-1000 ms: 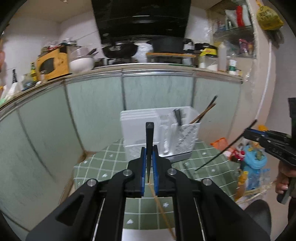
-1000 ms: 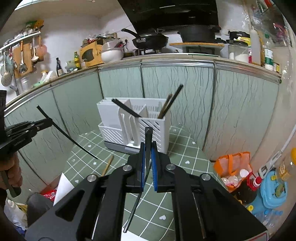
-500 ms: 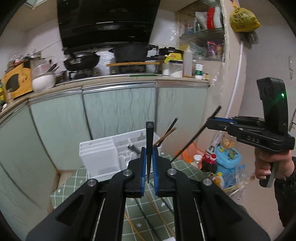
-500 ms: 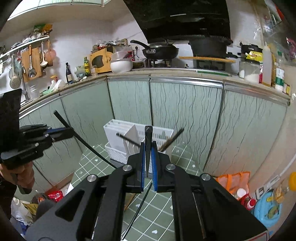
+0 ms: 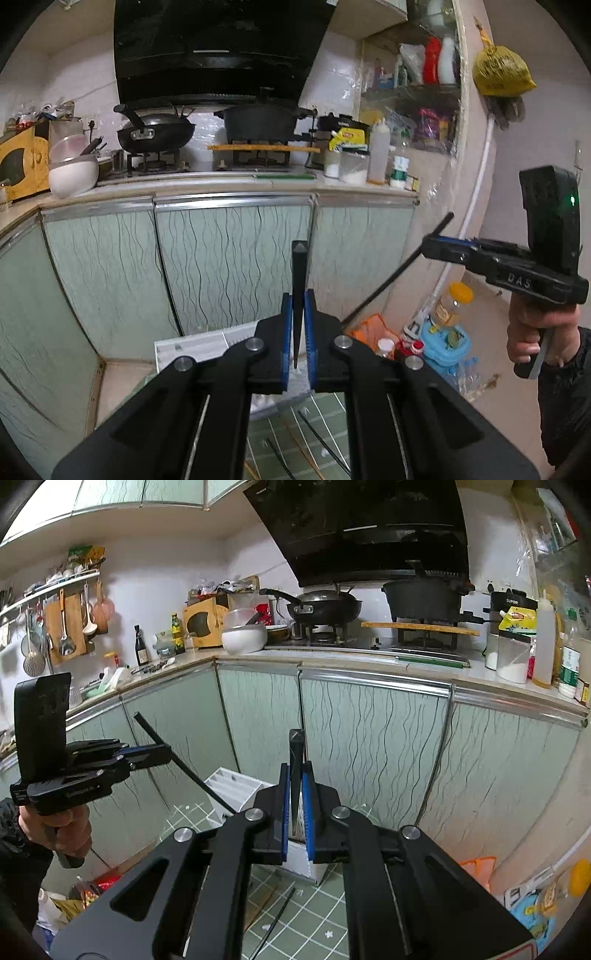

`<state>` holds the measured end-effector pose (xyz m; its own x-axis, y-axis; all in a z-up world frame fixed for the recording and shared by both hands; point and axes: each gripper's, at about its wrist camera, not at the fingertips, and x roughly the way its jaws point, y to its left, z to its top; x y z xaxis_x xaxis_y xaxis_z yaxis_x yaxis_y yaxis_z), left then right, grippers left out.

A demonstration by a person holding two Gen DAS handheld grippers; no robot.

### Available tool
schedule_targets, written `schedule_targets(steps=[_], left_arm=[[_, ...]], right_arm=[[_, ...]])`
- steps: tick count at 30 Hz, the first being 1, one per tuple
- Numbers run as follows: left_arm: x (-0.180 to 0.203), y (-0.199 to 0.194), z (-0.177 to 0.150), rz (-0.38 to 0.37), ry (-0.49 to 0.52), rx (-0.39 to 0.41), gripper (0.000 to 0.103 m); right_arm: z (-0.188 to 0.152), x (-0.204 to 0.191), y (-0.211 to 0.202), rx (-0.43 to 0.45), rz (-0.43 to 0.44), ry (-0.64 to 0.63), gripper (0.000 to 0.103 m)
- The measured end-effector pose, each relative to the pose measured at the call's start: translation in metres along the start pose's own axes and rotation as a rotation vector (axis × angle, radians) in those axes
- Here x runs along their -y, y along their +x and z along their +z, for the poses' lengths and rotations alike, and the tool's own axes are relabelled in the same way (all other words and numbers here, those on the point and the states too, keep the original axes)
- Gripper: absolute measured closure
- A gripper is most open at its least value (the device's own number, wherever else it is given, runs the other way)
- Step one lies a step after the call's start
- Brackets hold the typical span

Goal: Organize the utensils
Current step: 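Lift both black chopsticks with both tools and carry them toward the white holder, then lower both black chopsticks into the holder and open both tools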

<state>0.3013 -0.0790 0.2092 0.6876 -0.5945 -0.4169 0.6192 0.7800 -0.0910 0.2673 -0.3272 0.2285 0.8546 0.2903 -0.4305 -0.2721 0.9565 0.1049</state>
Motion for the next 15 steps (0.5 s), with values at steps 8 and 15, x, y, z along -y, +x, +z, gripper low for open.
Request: schedule_targets(steps=[8,15], left_arm=[[-0.027,0.039,0.01,-0.018,-0.013,-0.022,0.095],[-0.039,0.077,-0.006,-0.04,-0.001,-0.07,0.095]], right_arm=[[0.0,0.016,0.044,-0.038,0.01,0.005,0.097],[-0.017,0.026,0.08,-0.082,0.026,0.015,0.097]])
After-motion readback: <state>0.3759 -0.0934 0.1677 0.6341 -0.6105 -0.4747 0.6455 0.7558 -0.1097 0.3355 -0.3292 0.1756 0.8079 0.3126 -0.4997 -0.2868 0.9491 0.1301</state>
